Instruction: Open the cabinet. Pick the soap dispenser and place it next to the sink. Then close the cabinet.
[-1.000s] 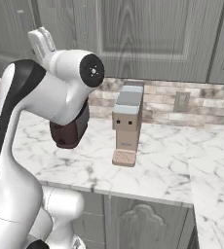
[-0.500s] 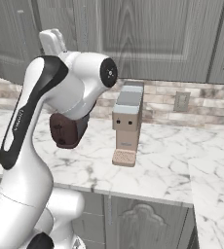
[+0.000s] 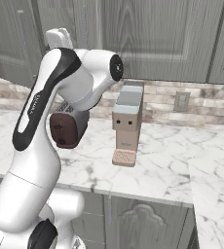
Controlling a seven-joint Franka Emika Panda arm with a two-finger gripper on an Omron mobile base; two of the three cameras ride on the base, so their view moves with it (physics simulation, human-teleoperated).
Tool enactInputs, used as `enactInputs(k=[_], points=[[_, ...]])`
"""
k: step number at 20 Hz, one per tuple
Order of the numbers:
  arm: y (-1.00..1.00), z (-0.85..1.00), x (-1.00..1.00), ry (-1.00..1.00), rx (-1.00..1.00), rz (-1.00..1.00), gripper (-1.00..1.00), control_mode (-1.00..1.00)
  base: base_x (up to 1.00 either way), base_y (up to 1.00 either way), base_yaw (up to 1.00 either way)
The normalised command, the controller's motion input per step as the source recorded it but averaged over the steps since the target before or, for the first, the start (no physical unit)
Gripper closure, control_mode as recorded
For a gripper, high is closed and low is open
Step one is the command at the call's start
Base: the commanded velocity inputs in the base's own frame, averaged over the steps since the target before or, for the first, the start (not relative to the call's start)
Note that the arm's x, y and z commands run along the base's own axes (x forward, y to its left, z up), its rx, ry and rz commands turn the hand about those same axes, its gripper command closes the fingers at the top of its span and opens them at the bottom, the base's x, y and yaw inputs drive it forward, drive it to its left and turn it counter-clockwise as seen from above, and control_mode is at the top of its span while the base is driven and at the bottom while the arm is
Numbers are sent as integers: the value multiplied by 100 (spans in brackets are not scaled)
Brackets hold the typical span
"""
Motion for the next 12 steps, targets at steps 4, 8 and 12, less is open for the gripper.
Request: enactInputs(k=[4,8,12], points=[[11,-14,28,0,0,0,-100,-100,0,0,0],[14,-16,20,0,0,0,-100,-100,0,0,0],[14,-15,21,-1,0,0,-100,-100,0,0,0]])
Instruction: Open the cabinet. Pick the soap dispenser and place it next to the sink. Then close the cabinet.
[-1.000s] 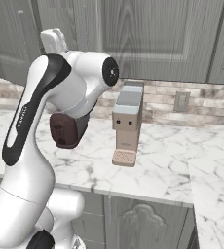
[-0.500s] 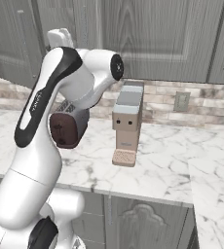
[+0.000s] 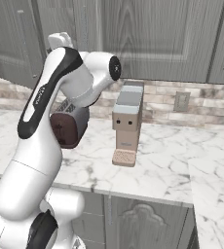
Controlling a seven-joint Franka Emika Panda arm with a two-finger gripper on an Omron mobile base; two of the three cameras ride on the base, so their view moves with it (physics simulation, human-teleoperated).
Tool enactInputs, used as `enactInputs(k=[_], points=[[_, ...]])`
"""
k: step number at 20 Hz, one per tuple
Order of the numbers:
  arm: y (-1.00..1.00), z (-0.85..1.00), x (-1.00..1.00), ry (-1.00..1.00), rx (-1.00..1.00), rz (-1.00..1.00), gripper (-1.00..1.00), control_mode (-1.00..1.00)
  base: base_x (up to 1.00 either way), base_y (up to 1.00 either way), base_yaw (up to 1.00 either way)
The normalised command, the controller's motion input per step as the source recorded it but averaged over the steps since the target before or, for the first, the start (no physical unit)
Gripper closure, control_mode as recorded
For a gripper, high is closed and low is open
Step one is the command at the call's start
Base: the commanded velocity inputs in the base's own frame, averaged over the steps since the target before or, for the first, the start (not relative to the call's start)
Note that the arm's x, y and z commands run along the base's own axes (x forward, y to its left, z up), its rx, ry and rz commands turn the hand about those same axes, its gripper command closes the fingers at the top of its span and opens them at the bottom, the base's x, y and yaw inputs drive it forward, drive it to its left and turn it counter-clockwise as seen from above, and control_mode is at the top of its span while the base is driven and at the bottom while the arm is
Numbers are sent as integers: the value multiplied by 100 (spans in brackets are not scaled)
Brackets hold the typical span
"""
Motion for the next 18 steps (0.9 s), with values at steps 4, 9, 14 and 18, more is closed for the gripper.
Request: enactInputs(k=[4,9,14,18], points=[[10,-7,26,-1,0,0,-100,-100,0,0,0],[10,-3,24,0,0,0,-100,-100,0,0,0],[17,0,14,0,0,0,-100,-100,0,0,0],[17,0,4,0,0,0,-100,-100,0,0,0]])
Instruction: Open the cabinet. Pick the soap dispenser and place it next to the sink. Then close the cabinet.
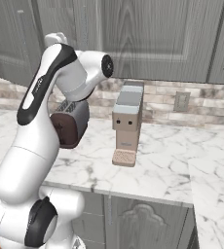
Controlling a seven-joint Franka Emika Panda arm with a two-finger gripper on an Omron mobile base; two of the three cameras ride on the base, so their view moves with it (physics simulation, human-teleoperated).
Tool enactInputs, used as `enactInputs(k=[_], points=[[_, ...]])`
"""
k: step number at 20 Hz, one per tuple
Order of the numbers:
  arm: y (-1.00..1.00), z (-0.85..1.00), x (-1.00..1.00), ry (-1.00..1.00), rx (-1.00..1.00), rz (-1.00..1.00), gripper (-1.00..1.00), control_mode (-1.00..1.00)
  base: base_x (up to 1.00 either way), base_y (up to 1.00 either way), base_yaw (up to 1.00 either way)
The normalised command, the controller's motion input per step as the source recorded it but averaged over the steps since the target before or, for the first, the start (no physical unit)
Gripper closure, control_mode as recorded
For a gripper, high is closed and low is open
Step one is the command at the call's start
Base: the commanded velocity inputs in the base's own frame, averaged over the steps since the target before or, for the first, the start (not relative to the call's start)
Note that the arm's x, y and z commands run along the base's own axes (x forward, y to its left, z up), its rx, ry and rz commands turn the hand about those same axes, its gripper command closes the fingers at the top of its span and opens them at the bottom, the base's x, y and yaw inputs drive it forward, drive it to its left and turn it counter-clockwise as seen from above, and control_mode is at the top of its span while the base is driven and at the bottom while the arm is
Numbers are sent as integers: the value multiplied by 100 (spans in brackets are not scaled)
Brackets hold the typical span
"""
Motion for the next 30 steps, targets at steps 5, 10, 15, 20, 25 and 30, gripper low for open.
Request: enactInputs(k=[5,10,15,20,25,30], points=[[14,0,8,0,0,0,-100,-100,0,0,0],[12,0,7,-2,0,0,-100,-100,0,0,0],[10,0,1,0,0,0,-100,-100,0,0,0],[6,0,-1,0,0,0,-100,-100,0,0,0],[0,0,-2,0,0,0,-100,-100,0,0,0],[0,-1,0,0,0,-1,-100,-100,0,0,0]])
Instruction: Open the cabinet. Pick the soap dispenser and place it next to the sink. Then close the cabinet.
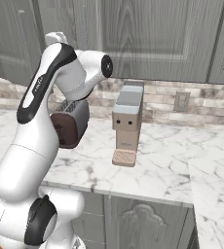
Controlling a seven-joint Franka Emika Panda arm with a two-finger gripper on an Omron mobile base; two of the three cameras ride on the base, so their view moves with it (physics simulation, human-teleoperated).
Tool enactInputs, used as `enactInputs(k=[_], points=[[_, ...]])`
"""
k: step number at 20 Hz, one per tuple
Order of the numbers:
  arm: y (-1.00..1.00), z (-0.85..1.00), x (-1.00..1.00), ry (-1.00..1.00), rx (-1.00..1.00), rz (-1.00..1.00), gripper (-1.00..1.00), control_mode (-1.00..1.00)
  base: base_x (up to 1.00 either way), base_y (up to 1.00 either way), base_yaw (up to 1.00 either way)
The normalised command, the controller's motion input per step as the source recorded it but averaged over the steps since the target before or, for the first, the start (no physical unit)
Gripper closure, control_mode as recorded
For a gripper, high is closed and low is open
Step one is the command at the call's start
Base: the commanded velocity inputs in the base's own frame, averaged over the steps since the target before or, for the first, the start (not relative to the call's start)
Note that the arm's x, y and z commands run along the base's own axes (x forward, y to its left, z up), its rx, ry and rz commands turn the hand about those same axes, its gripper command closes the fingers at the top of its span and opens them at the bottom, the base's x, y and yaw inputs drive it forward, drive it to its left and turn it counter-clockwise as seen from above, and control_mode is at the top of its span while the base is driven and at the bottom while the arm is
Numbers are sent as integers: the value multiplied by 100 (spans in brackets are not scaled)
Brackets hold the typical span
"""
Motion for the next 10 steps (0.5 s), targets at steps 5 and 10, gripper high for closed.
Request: enactInputs(k=[5,10], points=[[0,-5,5,0,0,-2,-100,-100,0,0,0],[-2,-5,8,0,2,-2,-100,-100,0,0,0]])
